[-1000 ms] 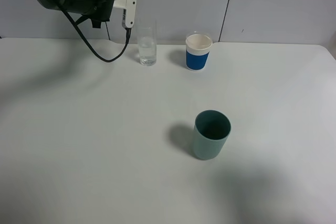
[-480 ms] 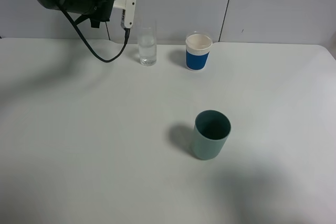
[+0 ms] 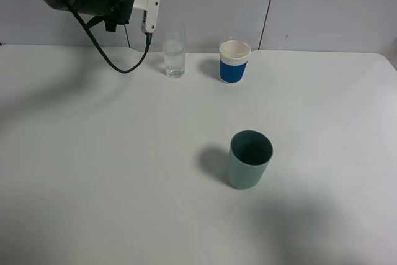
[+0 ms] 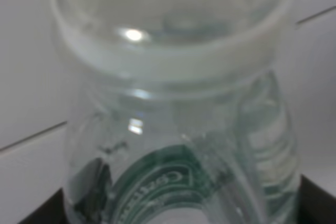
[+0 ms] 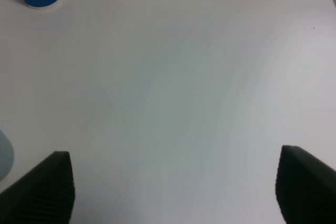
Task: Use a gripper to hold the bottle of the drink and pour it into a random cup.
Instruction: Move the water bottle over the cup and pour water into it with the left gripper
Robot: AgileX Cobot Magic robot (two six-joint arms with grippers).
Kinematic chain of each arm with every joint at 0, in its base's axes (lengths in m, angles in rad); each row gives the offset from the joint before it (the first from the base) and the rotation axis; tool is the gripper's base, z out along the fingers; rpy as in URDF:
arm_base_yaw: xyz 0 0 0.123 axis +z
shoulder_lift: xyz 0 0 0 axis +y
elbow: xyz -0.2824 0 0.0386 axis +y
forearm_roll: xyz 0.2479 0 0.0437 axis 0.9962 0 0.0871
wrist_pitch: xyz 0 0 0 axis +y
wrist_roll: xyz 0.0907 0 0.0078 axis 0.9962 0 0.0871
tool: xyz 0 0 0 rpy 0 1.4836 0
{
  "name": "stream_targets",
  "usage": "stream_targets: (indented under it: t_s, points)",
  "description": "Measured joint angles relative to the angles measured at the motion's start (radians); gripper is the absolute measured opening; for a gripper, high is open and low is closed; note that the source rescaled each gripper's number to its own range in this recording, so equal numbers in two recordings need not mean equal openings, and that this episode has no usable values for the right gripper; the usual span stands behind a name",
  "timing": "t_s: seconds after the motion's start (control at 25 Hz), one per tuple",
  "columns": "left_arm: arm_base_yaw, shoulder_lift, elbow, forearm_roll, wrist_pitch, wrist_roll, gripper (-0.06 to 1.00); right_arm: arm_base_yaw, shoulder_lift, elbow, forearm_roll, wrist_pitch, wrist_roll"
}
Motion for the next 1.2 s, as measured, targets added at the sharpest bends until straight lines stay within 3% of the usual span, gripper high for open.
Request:
stream_targets:
  t_s: [1.2]
  points:
    - [-0.005,0.000,0.000,0.001,0.002,0.013,0.03,0.000,0.000,0.000,0.000,0.000,0.000]
